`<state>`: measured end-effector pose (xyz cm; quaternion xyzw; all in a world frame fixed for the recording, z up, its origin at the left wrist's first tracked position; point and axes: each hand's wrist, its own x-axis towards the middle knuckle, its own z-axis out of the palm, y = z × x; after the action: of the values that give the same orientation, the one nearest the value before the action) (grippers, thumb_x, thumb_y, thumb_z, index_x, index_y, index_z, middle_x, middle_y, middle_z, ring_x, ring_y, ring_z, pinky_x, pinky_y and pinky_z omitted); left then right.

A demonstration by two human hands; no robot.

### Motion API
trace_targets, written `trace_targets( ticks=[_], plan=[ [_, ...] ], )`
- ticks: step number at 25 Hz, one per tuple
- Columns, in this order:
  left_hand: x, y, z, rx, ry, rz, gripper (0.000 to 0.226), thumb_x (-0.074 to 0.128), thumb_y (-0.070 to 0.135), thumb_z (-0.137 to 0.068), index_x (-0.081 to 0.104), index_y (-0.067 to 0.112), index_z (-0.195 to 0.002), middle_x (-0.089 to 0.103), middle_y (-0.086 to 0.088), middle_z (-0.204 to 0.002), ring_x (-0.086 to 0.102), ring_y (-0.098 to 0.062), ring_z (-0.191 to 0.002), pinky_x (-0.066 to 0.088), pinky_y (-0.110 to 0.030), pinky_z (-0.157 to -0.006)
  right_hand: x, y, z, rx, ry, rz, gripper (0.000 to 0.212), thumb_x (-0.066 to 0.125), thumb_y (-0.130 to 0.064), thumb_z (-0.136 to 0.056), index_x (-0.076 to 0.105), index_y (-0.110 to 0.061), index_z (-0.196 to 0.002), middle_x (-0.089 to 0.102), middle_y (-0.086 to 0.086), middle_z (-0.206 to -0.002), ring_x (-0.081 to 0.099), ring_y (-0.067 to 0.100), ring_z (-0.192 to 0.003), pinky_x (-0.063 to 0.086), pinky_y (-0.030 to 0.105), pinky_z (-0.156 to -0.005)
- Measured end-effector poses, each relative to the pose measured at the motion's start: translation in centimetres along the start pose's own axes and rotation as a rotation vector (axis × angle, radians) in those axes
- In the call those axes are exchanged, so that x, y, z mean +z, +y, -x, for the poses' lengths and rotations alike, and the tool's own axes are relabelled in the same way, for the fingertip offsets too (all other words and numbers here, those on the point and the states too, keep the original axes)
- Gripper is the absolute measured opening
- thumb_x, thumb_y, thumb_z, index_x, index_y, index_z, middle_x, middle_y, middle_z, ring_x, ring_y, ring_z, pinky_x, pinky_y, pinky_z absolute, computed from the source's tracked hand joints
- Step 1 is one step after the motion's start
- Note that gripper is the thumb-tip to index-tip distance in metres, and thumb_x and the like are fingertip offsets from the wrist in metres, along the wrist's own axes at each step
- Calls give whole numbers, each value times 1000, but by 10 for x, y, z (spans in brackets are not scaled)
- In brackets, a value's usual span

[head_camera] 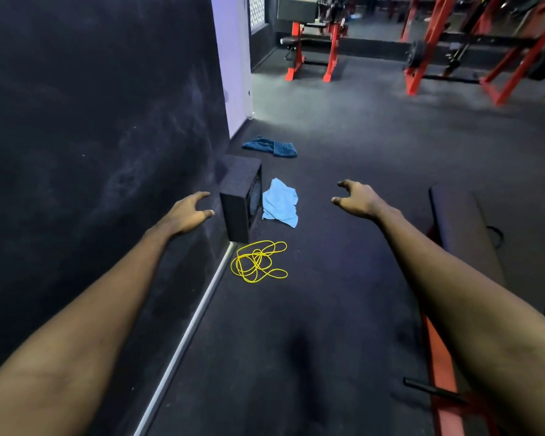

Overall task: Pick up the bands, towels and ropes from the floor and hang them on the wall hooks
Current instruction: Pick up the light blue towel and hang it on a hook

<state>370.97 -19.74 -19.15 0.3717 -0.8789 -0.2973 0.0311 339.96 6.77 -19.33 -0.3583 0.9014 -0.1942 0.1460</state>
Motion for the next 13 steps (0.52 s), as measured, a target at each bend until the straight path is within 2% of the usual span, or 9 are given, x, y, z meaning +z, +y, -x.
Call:
trace_targets(
  ticks=[4,13],
  plan=[
    [30,16,-68,-42,-24,-2,58,63,26,-93,42,19,-147,44,-9,-151,40,-26,-139,29,-28,-111,1,42,-73,41,-54,-16,65,62,-38,-90,43,-13,-147,47,10,-150,46,29,-136,39,37,-111],
    [82,99,-243,-161,-5,81,57,63,27,-92,44,22,-146,48,-9,-148,44,-26,-136,31,-27,-109,-31,105,-272,-15,-158,-42,65,60,-36,-91,41,-11,-148,46,9,-151,45,29,-137,38,37,-111]
  ],
)
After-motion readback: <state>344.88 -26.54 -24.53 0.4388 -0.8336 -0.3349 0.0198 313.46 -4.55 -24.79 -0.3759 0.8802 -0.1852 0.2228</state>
